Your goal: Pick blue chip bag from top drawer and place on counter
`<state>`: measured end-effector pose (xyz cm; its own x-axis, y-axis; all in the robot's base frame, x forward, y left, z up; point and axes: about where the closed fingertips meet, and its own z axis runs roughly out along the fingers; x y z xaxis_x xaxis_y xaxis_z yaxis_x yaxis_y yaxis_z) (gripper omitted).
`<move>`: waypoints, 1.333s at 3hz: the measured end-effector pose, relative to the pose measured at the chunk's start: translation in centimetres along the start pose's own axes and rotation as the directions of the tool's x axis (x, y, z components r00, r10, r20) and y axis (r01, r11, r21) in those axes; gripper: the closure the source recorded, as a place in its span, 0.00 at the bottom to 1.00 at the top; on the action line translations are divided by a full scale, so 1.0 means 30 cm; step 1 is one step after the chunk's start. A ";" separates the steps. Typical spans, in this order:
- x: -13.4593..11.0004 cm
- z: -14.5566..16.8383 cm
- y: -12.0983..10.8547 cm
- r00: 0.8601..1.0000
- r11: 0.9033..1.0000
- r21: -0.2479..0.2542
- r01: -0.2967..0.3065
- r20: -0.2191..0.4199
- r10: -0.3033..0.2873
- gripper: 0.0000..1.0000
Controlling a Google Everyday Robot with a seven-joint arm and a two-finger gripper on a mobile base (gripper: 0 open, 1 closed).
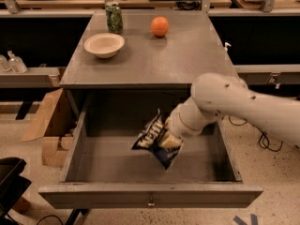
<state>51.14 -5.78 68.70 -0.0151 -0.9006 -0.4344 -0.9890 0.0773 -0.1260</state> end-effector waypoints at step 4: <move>-0.108 -0.666 -0.520 0.997 0.974 0.220 0.054 -0.073 -0.039 1.00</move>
Offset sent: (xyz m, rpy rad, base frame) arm 0.1086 -0.0897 0.2561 -0.0747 -0.3171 -0.0867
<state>63.67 -12.62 89.89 0.0129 -0.9318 -0.3627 -0.9318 0.1204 -0.3424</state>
